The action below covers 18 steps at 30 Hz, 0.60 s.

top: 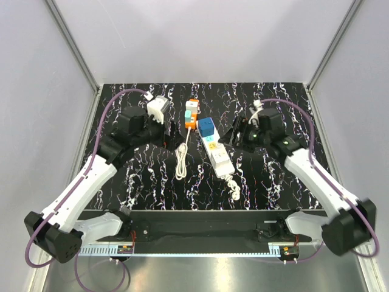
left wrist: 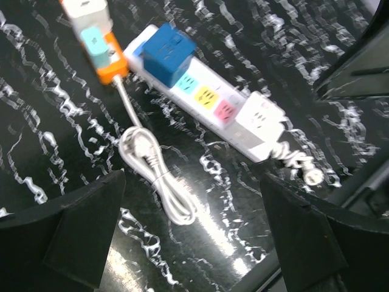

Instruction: Insert the plug

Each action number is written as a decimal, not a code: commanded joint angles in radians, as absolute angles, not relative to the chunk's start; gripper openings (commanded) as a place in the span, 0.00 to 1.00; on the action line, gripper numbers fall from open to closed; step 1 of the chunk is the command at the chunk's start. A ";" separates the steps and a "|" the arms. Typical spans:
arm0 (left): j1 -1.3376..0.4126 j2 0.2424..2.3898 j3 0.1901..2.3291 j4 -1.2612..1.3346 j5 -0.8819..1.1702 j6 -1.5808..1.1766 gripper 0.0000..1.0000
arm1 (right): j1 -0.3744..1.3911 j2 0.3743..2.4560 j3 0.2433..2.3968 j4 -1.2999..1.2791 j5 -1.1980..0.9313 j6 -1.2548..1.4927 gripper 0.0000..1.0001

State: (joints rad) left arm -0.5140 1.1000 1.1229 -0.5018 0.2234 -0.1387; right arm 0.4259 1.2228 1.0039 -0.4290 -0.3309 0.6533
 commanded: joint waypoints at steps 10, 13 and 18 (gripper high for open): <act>-0.515 0.910 1.203 -0.390 0.394 -0.218 0.99 | 0.430 0.894 1.215 -0.693 -0.239 0.532 1.00; -0.515 0.848 1.184 -0.325 0.396 -0.239 0.99 | 0.431 0.847 1.221 -0.690 -0.223 0.534 1.00; -0.515 0.763 1.157 -0.273 0.350 -0.241 0.99 | 0.430 0.801 1.224 -0.678 -0.186 0.537 1.00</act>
